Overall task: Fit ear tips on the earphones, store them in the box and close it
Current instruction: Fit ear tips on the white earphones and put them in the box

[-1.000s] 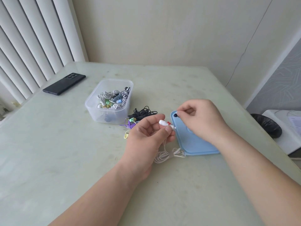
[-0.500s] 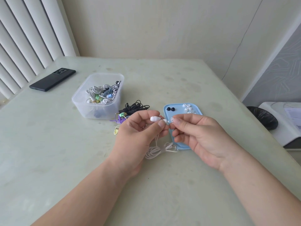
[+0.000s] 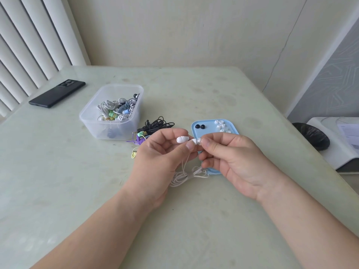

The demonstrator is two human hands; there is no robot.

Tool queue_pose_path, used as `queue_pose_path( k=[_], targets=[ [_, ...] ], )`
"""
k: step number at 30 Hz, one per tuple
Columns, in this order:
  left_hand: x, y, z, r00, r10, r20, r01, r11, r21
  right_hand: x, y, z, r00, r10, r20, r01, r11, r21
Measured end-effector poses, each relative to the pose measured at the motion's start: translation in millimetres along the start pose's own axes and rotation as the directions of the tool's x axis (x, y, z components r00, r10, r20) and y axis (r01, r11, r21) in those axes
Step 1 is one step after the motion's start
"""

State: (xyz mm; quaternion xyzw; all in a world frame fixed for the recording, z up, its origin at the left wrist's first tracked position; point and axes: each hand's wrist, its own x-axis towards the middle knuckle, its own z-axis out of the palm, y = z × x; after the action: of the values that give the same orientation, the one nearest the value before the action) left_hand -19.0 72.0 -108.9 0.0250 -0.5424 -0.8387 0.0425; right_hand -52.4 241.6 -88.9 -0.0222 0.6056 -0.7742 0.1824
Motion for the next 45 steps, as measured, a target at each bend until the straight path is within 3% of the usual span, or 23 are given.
queue_pose_path(
  k=[27, 34, 39, 45],
  targets=[
    [-2, -2, 3, 0.996, 0.03, -0.08, -0.028, 0.999, 0.022, -4, 7, 7, 0.973, -0.185, -0.139, 0.16, 0.972, -0.173],
    [-2, -3, 1, 0.996, 0.028, -0.085, -0.026, 0.999, 0.027, -10, 12, 15, 0.934, -0.314, -0.17, 0.254, 0.919, -0.302],
    [-2, -2, 4, 0.996, 0.023, -0.084, -0.023, 1.0, 0.002, -10, 9, 17, 0.948, -0.236, -0.213, 0.211, 0.968, -0.138],
    [-1, -1, 2, 0.996, 0.021, -0.084, -0.022, 1.0, -0.006, -11, 12, 18, 0.936, -0.317, -0.153, 0.271, 0.927, -0.259]
  ],
)
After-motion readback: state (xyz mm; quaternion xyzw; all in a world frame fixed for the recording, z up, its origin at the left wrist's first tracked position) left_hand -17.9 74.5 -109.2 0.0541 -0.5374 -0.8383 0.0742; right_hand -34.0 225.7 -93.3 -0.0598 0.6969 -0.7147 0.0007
